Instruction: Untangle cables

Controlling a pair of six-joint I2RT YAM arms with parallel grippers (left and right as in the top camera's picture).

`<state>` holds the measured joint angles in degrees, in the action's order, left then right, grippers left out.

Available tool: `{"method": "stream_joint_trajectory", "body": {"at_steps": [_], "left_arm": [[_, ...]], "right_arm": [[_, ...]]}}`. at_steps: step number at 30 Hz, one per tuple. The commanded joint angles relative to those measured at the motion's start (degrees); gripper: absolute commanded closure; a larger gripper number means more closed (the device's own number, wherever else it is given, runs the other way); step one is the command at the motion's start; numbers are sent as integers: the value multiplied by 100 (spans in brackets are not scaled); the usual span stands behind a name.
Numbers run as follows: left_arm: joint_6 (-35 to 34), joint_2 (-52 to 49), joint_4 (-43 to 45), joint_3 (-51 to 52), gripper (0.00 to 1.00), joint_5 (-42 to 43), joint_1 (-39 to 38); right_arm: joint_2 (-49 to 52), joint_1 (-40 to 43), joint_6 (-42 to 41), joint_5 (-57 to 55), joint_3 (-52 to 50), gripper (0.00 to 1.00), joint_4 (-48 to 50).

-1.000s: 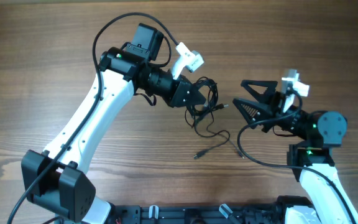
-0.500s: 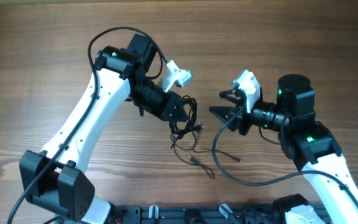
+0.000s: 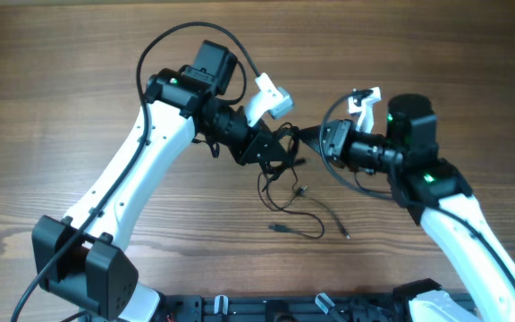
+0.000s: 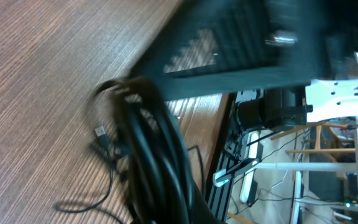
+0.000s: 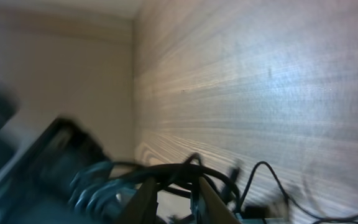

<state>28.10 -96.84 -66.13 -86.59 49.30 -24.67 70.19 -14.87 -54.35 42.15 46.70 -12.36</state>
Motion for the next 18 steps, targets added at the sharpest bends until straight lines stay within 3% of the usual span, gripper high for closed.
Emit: {"method": "stream_joint_trajectory", "body": {"at_steps": [1, 6, 11, 12, 14, 16, 18], "left_arm": [[149, 127, 39, -63, 96, 116, -101], [149, 127, 136, -63, 96, -11, -101], [146, 127, 326, -63, 96, -107, -101], [118, 127, 317, -63, 96, -264, -101], [-184, 127, 328, -63, 96, -817, -98], [-901, 127, 527, -63, 96, -1657, -94], [-1539, 127, 1137, -63, 96, -1834, -96]], "right_arm": [[354, -28, -796, 37, 85, 80, 282], [352, -28, -885, 501, 85, 72, 809], [352, -28, -846, 616, 85, 72, 660], [352, -28, -629, 470, 85, 69, 560], [352, -26, -127, 133, 85, 67, 520], [343, -28, 59, 310, 85, 77, 527], [343, -31, 33, 433, 85, 78, 457]]}}
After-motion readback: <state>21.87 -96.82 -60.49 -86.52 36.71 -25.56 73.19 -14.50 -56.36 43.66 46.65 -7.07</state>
